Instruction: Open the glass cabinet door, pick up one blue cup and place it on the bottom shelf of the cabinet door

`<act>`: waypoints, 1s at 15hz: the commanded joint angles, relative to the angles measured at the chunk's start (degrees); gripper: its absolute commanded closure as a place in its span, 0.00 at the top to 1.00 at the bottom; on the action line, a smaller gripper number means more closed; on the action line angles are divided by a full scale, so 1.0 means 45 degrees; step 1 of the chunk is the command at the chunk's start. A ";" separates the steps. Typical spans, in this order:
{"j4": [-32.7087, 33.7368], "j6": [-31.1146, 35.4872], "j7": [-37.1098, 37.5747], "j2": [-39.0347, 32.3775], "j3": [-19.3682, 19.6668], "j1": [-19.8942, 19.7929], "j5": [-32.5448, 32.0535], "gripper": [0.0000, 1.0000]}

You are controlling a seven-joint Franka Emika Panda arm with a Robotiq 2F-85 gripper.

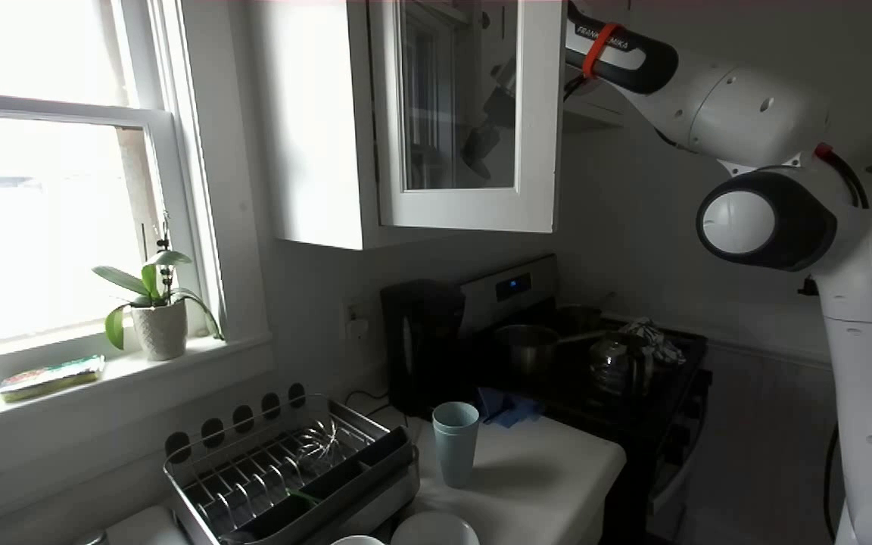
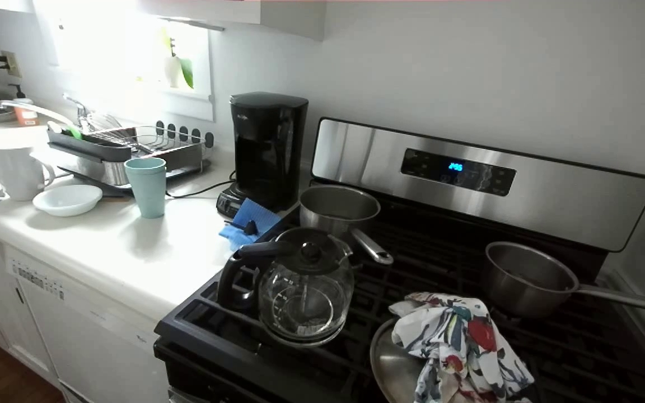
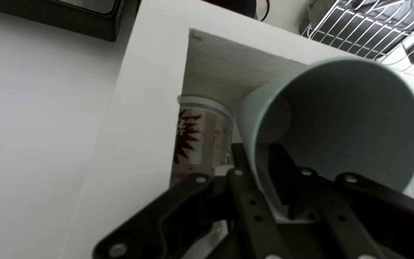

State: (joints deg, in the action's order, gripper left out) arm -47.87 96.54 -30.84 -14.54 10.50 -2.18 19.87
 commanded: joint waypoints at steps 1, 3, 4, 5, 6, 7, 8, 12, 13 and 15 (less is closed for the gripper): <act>-0.0161 0.0427 -0.0271 -0.0123 0.0034 0.0071 -0.0212 0.10; -0.0111 0.0459 -0.0284 -0.0151 0.0051 0.0058 -0.0214 0.00; -0.0100 0.0472 -0.0286 -0.0165 0.0056 0.0053 -0.0199 0.00; -0.0106 0.0459 -0.0302 -0.0163 0.0058 0.0053 -0.0197 0.00; -0.0101 0.0388 -0.0293 -0.0150 0.0046 0.0051 -0.0166 0.01; -0.0093 0.0124 -0.0208 -0.0130 0.0023 0.0030 -0.0075 0.01; -0.0079 -0.0287 -0.0050 -0.0082 0.0014 0.0028 -0.0056 0.01; 0.0208 -0.1065 0.0736 -0.0104 0.0014 -0.0090 0.0259 0.01; 0.0254 -0.1211 0.0910 -0.0092 0.0012 -0.0093 0.0283 0.01; 0.0287 -0.1376 0.0845 -0.0034 -0.0030 -0.0093 0.0364 0.01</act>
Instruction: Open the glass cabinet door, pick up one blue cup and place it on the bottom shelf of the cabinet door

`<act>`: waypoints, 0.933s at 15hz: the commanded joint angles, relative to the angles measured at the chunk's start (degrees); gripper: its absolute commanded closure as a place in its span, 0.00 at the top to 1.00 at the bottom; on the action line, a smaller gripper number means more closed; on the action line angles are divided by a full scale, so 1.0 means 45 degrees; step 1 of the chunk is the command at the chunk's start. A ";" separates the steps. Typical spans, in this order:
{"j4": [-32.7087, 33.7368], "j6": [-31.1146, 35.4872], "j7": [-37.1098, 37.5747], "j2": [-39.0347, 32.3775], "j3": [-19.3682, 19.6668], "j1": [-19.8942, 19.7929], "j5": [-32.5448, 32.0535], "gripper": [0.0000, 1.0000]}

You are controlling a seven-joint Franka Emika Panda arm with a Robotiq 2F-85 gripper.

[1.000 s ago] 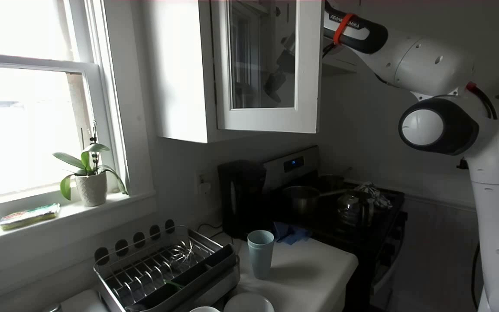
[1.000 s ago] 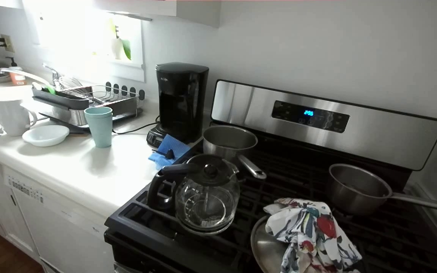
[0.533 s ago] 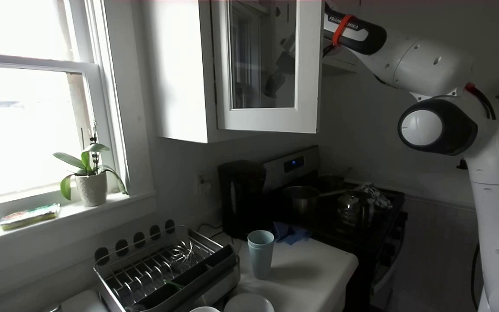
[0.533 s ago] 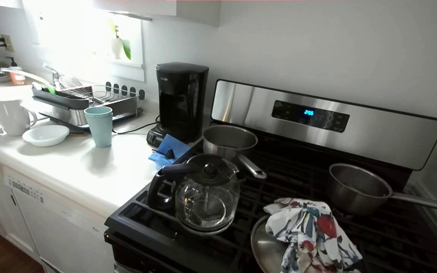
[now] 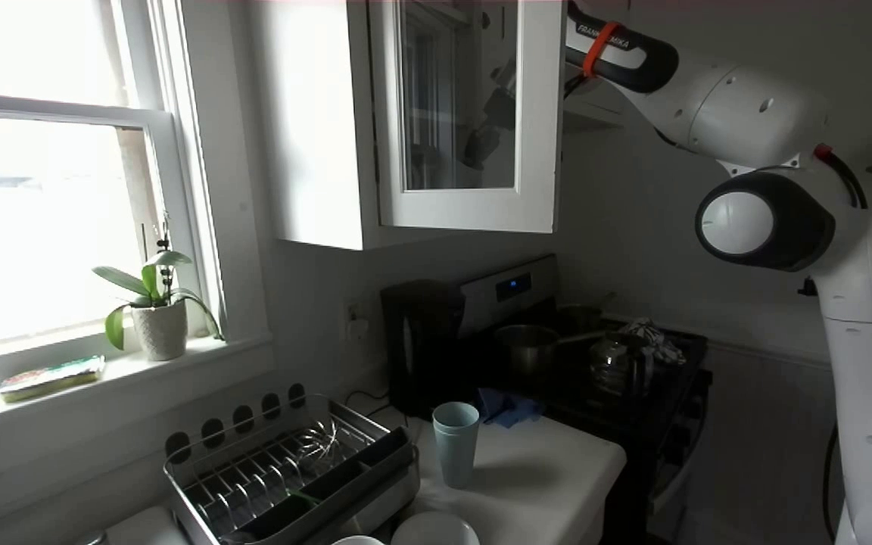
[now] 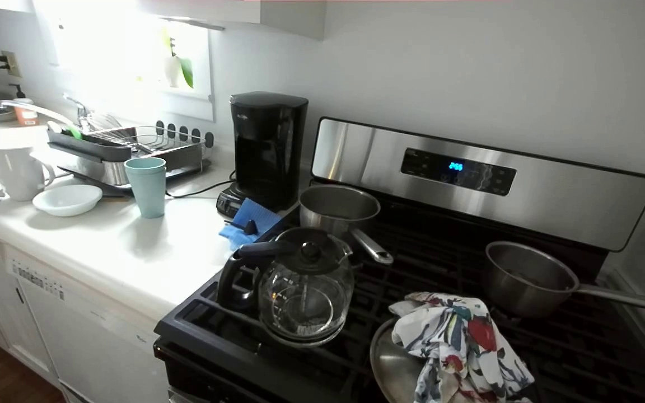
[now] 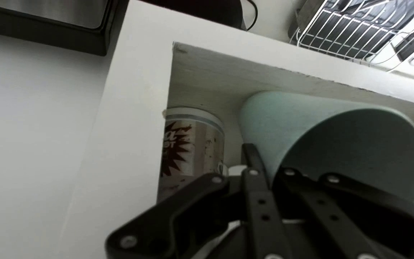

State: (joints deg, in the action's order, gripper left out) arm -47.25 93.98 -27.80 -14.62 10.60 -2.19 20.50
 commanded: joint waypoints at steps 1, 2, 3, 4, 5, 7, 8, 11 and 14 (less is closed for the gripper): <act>0.0128 -0.0561 -0.0277 0.0012 -0.0070 -0.0025 0.0082 0.01; 0.0122 -0.0411 -0.0614 0.0016 -0.0103 0.0004 0.0042 0.01; 0.0097 -0.0154 -0.1123 0.0010 -0.0121 0.0077 -0.0132 0.01; 0.0101 0.0019 -0.1598 0.0005 -0.0140 0.0126 -0.0234 0.01; 0.0077 0.0234 -0.2244 0.0000 -0.0169 0.0185 -0.0357 0.01; -0.0041 0.0588 -0.3327 0.0022 -0.0234 0.0287 -0.0484 0.01; -0.0094 0.0753 -0.3640 0.0021 -0.0246 0.0331 -0.0493 0.01; -0.0187 0.0629 -0.2808 0.0037 -0.0154 0.0422 -0.0374 0.01; -0.0033 0.0117 -0.1349 0.0032 -0.0039 0.0385 -0.0379 0.01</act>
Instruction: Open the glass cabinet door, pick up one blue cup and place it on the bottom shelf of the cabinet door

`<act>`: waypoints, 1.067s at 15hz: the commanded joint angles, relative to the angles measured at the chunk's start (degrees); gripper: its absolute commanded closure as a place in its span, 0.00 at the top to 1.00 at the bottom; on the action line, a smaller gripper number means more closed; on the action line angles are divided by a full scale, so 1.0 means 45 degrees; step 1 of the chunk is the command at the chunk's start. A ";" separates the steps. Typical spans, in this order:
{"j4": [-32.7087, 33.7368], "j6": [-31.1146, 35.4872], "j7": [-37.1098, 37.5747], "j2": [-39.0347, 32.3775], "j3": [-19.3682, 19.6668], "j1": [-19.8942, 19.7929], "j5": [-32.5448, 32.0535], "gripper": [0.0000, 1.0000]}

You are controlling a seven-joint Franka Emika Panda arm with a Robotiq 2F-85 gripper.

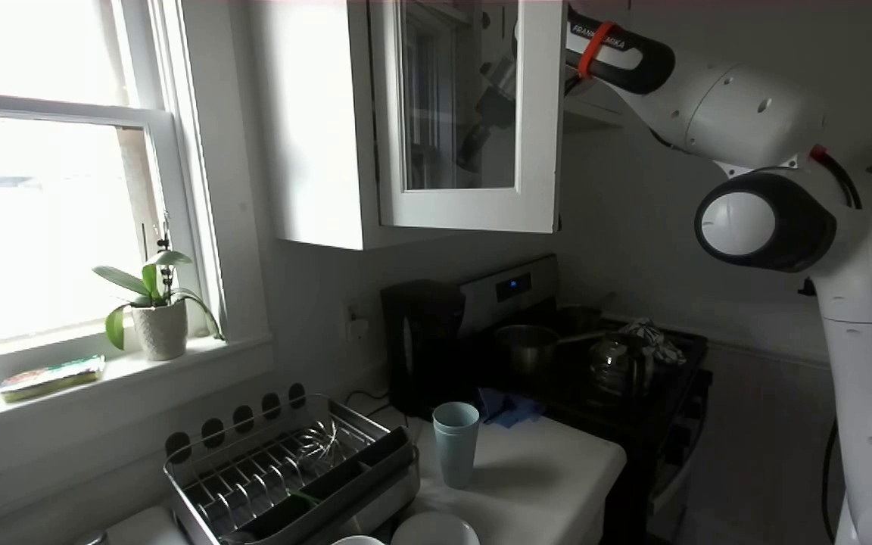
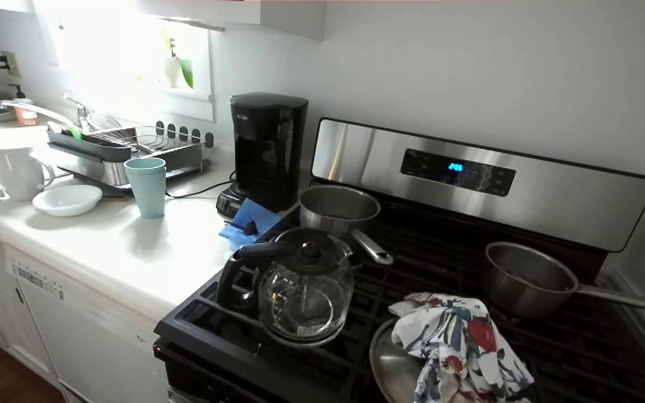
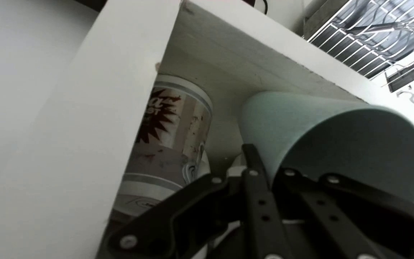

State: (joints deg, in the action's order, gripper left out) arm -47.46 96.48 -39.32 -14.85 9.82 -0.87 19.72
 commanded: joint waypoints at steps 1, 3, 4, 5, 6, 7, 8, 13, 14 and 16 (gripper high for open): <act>0.0025 -0.0488 0.1643 0.0093 0.0162 0.0077 -0.0189 0.01; 0.0095 -0.0777 0.2551 0.0115 0.0203 0.0026 -0.0091 0.01; 0.0128 -0.0921 0.2993 0.0124 0.0209 -0.0007 0.0002 0.01; 0.0171 -0.1104 0.3542 0.0128 0.0216 -0.0036 0.0086 0.01; 0.0214 -0.1387 0.3962 0.0136 0.0201 -0.0096 0.0236 0.01; 0.0294 -0.1769 0.4403 0.0127 0.0202 -0.0136 0.0286 0.01; 0.0353 -0.2001 0.4805 0.0118 0.0195 -0.0184 0.0359 0.01; 0.0654 -0.2117 0.6826 -0.0071 0.0251 -0.0284 0.0362 0.01; 0.0738 -0.2185 0.7170 -0.0141 0.0244 -0.0325 0.0420 0.01; 0.0838 -0.2233 0.7877 -0.0241 0.0225 -0.0428 0.0592 0.01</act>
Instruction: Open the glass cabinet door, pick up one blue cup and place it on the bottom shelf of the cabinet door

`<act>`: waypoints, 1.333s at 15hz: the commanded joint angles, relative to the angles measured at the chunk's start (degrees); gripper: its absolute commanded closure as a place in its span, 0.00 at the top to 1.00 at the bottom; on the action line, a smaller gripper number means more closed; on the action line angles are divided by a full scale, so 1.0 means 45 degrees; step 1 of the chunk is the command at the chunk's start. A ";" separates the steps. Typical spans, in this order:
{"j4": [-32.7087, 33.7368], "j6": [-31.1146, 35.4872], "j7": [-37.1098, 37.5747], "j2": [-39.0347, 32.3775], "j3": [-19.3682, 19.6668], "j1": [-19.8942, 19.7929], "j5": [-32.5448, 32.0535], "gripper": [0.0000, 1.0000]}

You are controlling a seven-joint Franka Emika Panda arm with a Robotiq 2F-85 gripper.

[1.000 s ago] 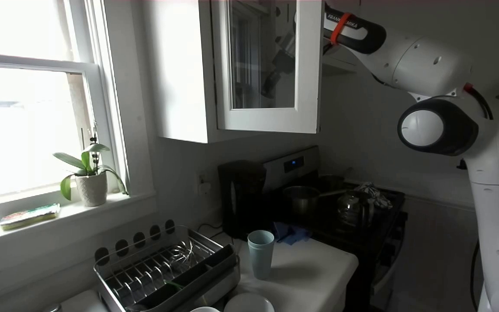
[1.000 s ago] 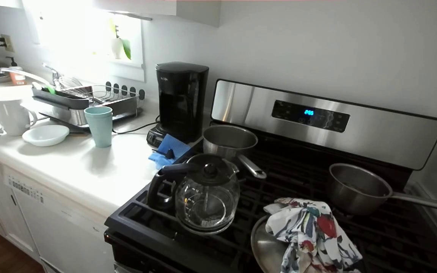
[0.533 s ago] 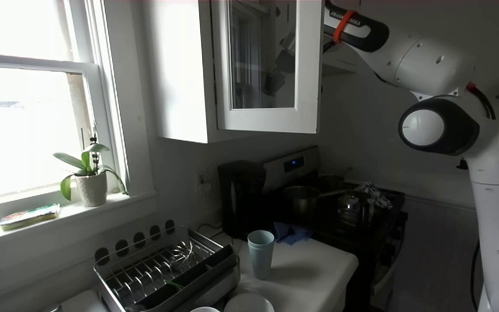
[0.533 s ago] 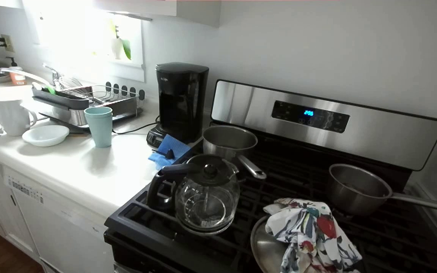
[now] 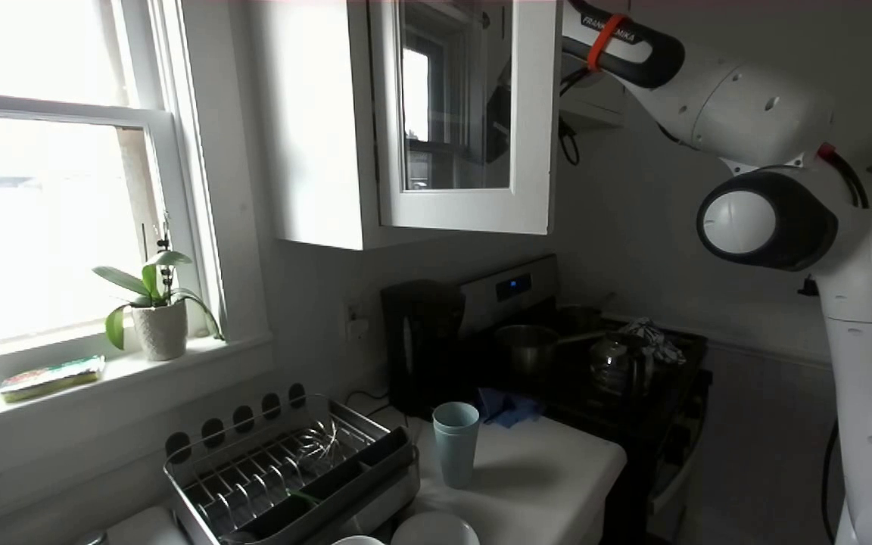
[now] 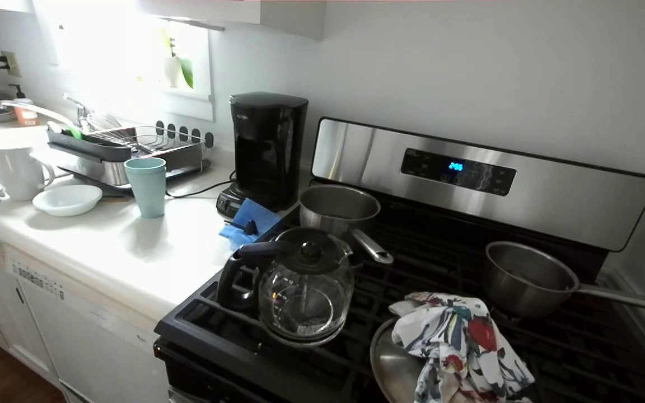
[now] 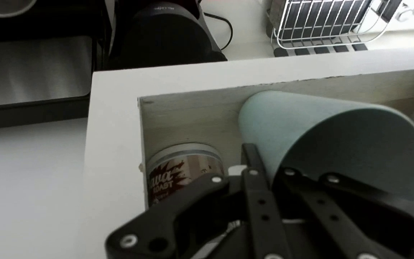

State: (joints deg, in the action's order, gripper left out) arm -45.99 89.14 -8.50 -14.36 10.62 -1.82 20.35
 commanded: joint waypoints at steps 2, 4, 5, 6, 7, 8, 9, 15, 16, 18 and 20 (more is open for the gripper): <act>0.0555 -0.0700 0.1631 -0.0421 0.0004 -0.0333 0.0762 0.01; 0.0659 -0.0712 0.2286 -0.0568 0.0015 -0.0392 0.0932 0.01; 0.0700 -0.0700 0.2591 -0.0624 0.0015 -0.0423 0.1008 0.01; 0.0730 -0.0656 0.2832 -0.0664 0.0005 -0.0444 0.1078 0.01; 0.0782 -0.0574 0.2996 -0.0724 0.0002 -0.0451 0.1101 0.01; 0.0105 -0.0171 0.2426 -0.0228 0.0000 -0.0292 0.0792 0.04; 0.0150 -0.0171 0.2575 -0.0274 0.0000 -0.0302 0.0851 0.04; 0.0297 -0.0171 0.2750 -0.0388 0.0000 -0.0316 0.0899 0.04; 0.0322 -0.0264 0.2643 -0.0375 -0.0008 -0.0329 0.0890 0.29; 0.0358 -0.0311 0.2509 -0.0366 -0.0018 -0.0329 0.0877 0.36; 0.0339 -0.0115 0.2243 -0.0368 -0.0032 -0.0313 0.0869 0.51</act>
State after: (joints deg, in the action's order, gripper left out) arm -44.70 88.37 3.12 -16.10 10.61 -3.22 24.33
